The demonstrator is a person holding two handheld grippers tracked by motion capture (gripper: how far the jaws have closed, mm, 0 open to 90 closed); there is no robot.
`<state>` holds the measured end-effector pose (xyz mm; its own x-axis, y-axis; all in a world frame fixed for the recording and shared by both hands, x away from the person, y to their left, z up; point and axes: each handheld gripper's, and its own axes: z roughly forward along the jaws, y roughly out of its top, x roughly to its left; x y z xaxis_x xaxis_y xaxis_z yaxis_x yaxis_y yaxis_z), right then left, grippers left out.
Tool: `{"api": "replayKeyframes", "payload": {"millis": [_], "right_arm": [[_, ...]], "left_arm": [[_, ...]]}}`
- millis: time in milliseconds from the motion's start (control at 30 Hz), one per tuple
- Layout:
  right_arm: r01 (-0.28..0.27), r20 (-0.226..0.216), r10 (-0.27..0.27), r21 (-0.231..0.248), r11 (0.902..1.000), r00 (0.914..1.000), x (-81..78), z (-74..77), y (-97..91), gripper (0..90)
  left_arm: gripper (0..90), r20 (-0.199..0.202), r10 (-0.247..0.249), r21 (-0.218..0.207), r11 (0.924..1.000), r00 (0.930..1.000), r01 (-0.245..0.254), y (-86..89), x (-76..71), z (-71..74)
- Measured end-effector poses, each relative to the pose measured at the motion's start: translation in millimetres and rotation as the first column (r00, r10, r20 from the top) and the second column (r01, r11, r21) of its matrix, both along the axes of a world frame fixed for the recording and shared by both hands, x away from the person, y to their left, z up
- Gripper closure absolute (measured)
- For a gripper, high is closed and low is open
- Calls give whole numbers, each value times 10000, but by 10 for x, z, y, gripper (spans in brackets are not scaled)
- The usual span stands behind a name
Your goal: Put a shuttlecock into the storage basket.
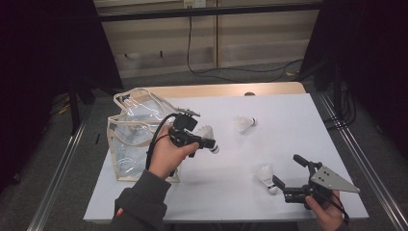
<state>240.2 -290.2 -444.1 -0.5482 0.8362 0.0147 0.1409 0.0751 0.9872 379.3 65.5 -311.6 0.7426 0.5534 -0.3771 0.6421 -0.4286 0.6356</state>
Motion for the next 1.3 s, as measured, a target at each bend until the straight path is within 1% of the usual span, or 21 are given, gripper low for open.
{"api": "replayKeyframes", "payload": {"millis": [100, 200, 233, 267, 400, 533, 700, 767, 1067, 1300], "right_arm": [[9, -9, -9, -2, 10000, 10000, 1, -2, 0, 2], [10, 2, -10, 2, 10000, 10000, 1, 0, -2, 2], [11, 6, -11, 1, 10000, 10000, 1, 0, -2, 2], [4, 14, -4, -2, 10000, 10000, 1, -1, -3, 2], [-14, -5, 14, 2, 10000, 10000, 0, -1, -1, 2], [19, -2, -19, 22, 10000, 10000, 0, 0, -4, 2], [3, -3, -3, 21, 10000, 10000, 0, 0, -3, 2], [-6, -8, 6, 6, 10000, 10000, 1, -2, -2, 2], [23, 7, -23, -15, 10000, 10000, 4, -4, -6, 2], [-18, -22, 18, -25, 10000, 10000, 3, -5, -4, 2]], "left_arm": [[873, -17, -34, 25, 10000, 10000, 34, 2, 13, 31], [873, -37, -33, -39, 10000, 10000, 33, 3, 21, 62], [873, -35, 34, -47, 10000, 10000, -34, -2, 21, 72], [873, -18, -38, 28, 10000, 10000, 38, -1, 26, 85], [873, -58, -47, -45, 10000, 10000, 46, -8, 41, 118], [873, -42, -39, 4, 10000, 10000, 39, -1, 63, 151], [874, -62, 51, 34, 10000, 10000, -51, 16, 94, 183], [873, -84, 104, -21, 9999, 9999, -104, 26, 105, 197], [873, -16, 190, -51, 9998, 9998, -190, 40, 126, 265], [873, 30, 197, 2, 9998, 9998, -197, 52, 154, 311]]}}
